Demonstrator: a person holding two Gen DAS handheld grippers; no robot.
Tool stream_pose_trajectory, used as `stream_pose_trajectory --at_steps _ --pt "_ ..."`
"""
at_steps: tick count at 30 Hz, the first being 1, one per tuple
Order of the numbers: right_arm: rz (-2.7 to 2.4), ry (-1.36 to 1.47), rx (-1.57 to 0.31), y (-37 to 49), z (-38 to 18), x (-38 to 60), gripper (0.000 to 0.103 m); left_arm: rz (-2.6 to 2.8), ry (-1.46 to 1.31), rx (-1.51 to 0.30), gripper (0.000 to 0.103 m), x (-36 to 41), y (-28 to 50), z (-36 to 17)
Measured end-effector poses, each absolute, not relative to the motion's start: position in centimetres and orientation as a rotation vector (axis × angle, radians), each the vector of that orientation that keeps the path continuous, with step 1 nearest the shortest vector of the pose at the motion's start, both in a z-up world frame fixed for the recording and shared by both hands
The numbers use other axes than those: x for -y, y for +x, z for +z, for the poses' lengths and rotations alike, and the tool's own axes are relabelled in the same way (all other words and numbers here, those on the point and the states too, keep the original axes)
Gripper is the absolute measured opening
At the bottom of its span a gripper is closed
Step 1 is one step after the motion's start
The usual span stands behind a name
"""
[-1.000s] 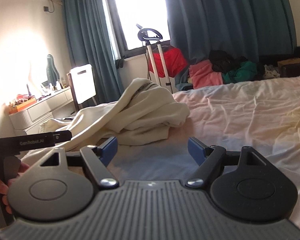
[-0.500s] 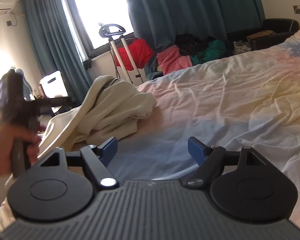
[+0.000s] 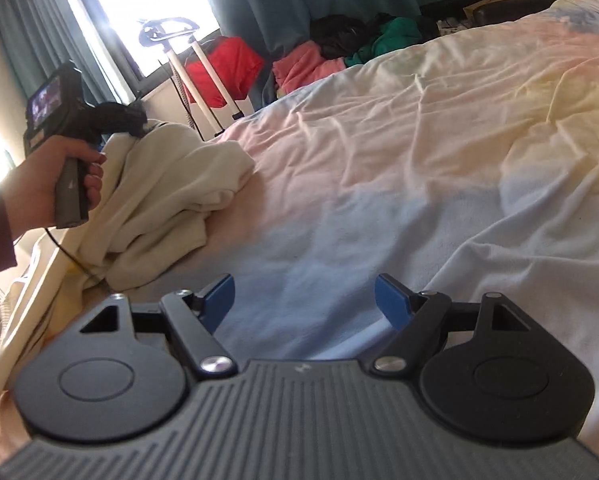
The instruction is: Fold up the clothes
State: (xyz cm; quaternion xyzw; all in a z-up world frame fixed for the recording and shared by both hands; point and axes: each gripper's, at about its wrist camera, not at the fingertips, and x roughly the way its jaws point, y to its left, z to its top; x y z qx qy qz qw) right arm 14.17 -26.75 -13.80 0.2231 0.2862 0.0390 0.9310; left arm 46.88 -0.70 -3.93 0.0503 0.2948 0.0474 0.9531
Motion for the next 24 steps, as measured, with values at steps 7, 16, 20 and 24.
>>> stream_pose_trajectory --at_steps 7,16,20,24 --pt "0.080 0.454 -0.578 14.6 -14.0 26.7 0.080 -0.052 0.216 -0.424 0.002 3.1 36.1 -1.6" --pt "0.080 0.393 -0.464 11.2 -10.7 26.5 0.080 -0.351 0.272 -0.313 0.002 6.0 13.7 -0.3" --pt "0.089 0.367 -0.434 9.1 -9.5 26.6 0.079 -0.373 0.147 -0.455 0.002 4.7 7.8 -5.4" --pt "0.124 0.357 -0.436 7.2 -9.1 26.2 0.078 -0.348 -0.005 -0.607 0.003 3.0 7.3 -7.6"
